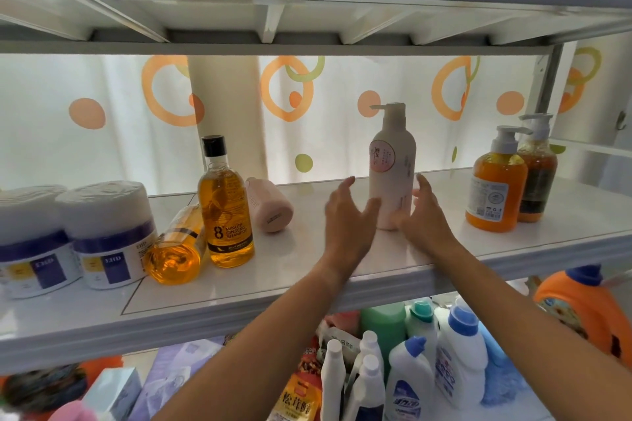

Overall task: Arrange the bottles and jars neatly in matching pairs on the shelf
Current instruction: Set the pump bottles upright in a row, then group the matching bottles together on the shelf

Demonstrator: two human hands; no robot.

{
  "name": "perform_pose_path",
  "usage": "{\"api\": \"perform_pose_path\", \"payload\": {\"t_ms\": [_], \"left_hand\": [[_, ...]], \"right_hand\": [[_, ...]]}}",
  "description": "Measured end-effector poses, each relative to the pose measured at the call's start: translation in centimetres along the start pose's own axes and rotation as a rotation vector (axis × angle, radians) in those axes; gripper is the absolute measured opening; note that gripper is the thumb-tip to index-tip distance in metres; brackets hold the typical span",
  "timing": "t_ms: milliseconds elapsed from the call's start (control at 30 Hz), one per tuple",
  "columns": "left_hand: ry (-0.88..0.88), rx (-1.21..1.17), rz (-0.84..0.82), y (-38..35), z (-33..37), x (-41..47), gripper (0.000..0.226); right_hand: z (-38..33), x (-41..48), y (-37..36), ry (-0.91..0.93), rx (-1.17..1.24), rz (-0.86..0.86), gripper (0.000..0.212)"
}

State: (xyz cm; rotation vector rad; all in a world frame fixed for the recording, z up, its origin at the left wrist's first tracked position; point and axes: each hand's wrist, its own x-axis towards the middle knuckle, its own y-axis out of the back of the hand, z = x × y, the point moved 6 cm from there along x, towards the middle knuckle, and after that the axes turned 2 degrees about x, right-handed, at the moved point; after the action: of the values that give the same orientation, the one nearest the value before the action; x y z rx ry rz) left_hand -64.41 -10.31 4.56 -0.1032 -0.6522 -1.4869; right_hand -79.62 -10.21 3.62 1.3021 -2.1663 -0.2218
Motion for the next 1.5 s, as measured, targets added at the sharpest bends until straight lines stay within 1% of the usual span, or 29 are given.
{"api": "perform_pose_path", "payload": {"t_ms": [33,67,100,200,267,333,400,467,533,600,633,667,700,733,767,800,833,867,900,933,967,1000,1067,1167,1267,1367,1433,1500], "left_hand": [[-0.08,0.196,0.091,1.6,-0.1,0.5,0.06],[-0.124,0.378,0.125,3.0,-0.5,1.3,0.061],[-0.112,0.549,0.111,4.1,-1.2,2.2,0.065],[0.076,0.95,-0.002,6.5,-4.1,4.4,0.077],[0.157,1.08,-0.049,7.4,-4.9,4.8,0.076],[0.213,1.077,-0.09,7.5,-5.3,4.8,0.065],[0.211,1.114,-0.126,7.2,-5.3,4.6,0.055],[0.184,1.176,-0.159,6.7,-4.9,4.2,0.053],[0.144,1.189,-0.177,6.3,-4.2,3.3,0.052],[0.053,1.155,-0.171,5.9,-3.0,1.8,0.052],[0.007,1.123,-0.172,5.6,-3.0,1.3,0.052],[-0.038,1.081,-0.165,5.3,-3.1,0.8,0.055],[-0.076,1.057,-0.166,5.2,-3.1,0.6,0.06],[-0.094,1.0,-0.149,5.3,-3.2,0.6,0.064],[-0.089,0.923,-0.121,5.7,-3.5,0.8,0.062],[-0.063,0.844,-0.097,6.0,-4.0,1.1,0.053],[-0.046,0.751,-0.067,6.2,-4.6,1.4,0.044],[0.005,0.677,-0.068,6.5,-5.5,1.4,0.043],[0.086,0.589,-0.068,6.9,-6.4,1.3,0.048],[0.163,0.48,-0.065,7.1,-7.0,1.0,0.059],[0.203,0.402,-0.049,7.2,-7.4,0.7,0.067],[0.2,0.366,-0.038,7.2,-7.4,0.4,0.071],[0.176,0.384,-0.05,6.8,-7.1,0.4,0.074],[0.129,0.461,-0.093,5.7,-6.8,1.2,0.079],[0.099,0.582,-0.116,3.7,-6.9,1.8,0.07],[0.069,0.698,-0.094,2.1,-6.7,2.1,0.062],[0.045,0.765,-0.088,1.9,-6.6,2.0,0.059],[-0.001,0.781,-0.11,2.5,-5.5,1.0,0.054]], "right_hand": [[0.1,0.0,0.3,-0.026,0.006,0.025,0.077],[0.2,0.1,0.5,-0.043,0.023,0.052,0.073],[0.3,0.1,0.8,-0.048,0.044,0.083,0.069],[0.2,0.0,1.5,-0.027,0.086,0.185,0.058],[0.0,-0.2,1.9,-0.002,0.082,0.235,0.054],[-0.1,-0.3,2.0,0.03,0.07,0.255,0.051],[-0.1,-0.5,2.0,0.058,0.062,0.26,0.05],[-0.3,-0.6,2.1,0.076,0.063,0.282,0.048],[-1.2,-1.3,2.9,0.133,0.054,0.39,0.043],[-2.9,-3.0,3.9,0.314,0.002,0.556,0.034],[-3.8,-4.0,3.8,0.43,-0.016,0.594,0.03],[-4.6,-5.0,3.1,0.528,-0.017,0.581,0.026],[-5.5,-5.9,2.0,0.584,-0.005,0.526,0.021],[-6.3,-6.4,0.6,0.589,-0.001,0.44,0.018],[-7.0,-6.6,-1.1,0.535,-0.024,0.327,0.017],[-7.2,-6.4,-3.1,0.435,-0.082,0.182,0.019],[-7.0,-6.0,-5.0,0.312,-0.134,0.023,0.024],[-6.7,-5.6,-6.4,0.188,-0.144,-0.118,0.031],[-6.4,-5.5,-7.2,0.095,-0.113,-0.215,0.036],[-6.3,-5.4,-7.6,0.056,-0.09,-0.255,0.04],[-6.2,-5.4,-7.7,0.057,-0.09,-0.264,0.042],[-6.2,-5.4,-7.7,0.079,-0.1,-0.248,0.044],[-6.1,-5.7,-7.3,0.128,-0.101,-0.176,0.044],[-6.2,-6.0,-6.4,0.191,-0.104,-0.012,0.036],[-5.9,-6.0,-5.6,0.188,-0.111,0.118,0.032],[-5.9,-6.3,-5.2,0.158,-0.152,0.173,0.033],[-6.0,-6.5,-5.2,0.176,-0.211,0.214,0.032],[-5.8,-6.6,-5.0,0.188,-0.239,0.221,0.033]]}}
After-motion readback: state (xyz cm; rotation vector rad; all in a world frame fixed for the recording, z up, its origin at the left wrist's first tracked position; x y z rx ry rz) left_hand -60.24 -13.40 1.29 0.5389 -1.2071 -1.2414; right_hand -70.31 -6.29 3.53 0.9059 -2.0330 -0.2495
